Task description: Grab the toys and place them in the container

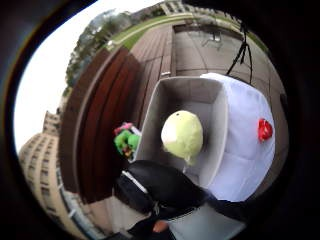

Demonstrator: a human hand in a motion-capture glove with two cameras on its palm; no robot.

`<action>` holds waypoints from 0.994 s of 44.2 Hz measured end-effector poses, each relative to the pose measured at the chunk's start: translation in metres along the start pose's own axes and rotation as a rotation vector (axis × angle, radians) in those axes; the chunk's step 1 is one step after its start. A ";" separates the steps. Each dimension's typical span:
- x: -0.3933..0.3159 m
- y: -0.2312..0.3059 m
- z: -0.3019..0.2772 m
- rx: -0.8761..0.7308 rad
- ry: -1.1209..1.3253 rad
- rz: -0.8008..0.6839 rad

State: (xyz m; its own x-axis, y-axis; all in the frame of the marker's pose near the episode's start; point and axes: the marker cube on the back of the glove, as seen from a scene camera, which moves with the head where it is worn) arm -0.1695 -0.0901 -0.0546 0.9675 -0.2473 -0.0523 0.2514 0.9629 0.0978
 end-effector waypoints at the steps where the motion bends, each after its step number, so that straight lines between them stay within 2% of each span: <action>1: 0.010 -0.001 -0.001 0.004 0.007 0.001; 13: 0.127 -0.010 -0.009 0.034 0.001 0.081; 23: 0.207 -0.019 0.013 0.021 -0.001 0.150; 29: 0.253 -0.027 0.055 0.002 0.011 0.188; 34: 0.276 -0.021 0.088 -0.139 0.002 0.277; 37: 0.298 -0.023 0.118 -0.127 -0.010 0.241; 44: 0.333 -0.025 0.197 -0.122 -0.065 0.322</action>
State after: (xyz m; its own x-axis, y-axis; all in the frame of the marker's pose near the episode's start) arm 0.1513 -0.2181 0.1213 0.9973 0.0688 0.0259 -0.0683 0.9975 -0.0205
